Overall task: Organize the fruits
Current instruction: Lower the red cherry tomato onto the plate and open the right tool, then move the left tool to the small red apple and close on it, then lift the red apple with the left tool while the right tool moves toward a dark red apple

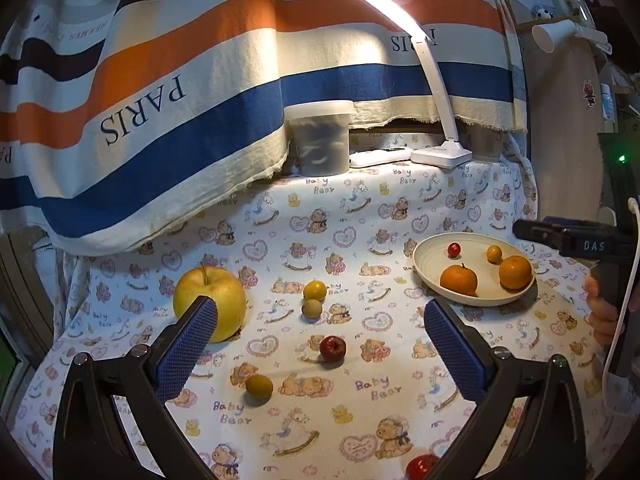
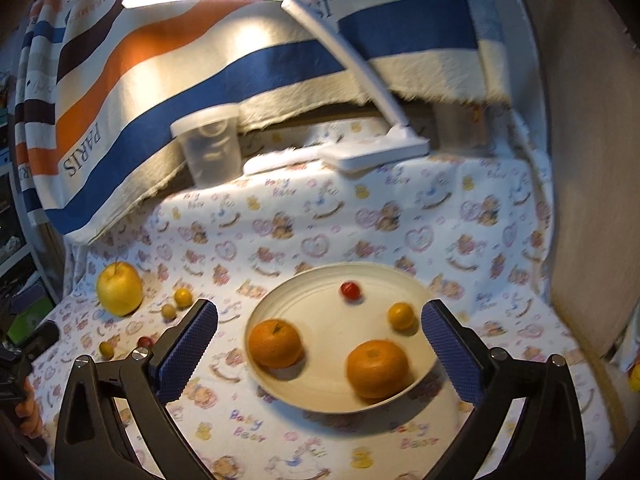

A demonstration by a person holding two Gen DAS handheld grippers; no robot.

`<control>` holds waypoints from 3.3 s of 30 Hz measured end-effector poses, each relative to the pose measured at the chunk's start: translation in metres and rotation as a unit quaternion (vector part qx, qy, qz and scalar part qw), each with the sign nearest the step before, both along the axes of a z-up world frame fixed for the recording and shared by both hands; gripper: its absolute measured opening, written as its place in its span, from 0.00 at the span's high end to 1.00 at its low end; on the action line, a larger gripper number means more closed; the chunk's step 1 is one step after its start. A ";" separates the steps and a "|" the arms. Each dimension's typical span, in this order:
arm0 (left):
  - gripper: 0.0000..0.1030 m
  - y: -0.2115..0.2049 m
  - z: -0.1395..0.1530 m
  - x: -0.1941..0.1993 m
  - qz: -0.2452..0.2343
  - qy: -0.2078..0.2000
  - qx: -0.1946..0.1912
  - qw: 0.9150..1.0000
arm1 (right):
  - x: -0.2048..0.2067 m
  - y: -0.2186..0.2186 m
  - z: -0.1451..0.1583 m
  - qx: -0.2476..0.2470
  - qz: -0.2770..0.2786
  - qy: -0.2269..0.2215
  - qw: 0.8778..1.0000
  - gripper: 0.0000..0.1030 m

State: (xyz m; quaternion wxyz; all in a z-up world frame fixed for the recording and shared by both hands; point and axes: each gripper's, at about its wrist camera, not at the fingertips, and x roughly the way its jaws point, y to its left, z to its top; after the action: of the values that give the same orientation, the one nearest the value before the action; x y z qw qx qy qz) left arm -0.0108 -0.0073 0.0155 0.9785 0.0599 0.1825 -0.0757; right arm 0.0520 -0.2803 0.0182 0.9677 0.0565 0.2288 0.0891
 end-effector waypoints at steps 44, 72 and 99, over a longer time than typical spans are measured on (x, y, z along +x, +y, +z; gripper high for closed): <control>0.62 -0.018 -0.070 -0.031 -0.102 0.259 -0.019 0.960 | -0.015 0.068 -0.027 -0.043 0.201 0.077 0.976 0.17; 0.73 0.006 -0.071 -0.010 -0.022 0.232 -0.018 0.972 | -0.016 0.063 -0.022 -0.043 0.196 0.070 0.977 0.17; 0.74 0.031 -0.020 0.037 0.016 0.138 -0.046 0.989 | -0.017 0.068 -0.025 -0.059 0.175 0.056 0.981 0.17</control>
State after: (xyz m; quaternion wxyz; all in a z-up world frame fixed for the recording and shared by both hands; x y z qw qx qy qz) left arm 0.0265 0.0233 -0.0042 0.9466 0.0008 0.3133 -0.0759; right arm 0.0354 -0.2120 -0.0070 0.9245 -0.0366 0.2939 0.2401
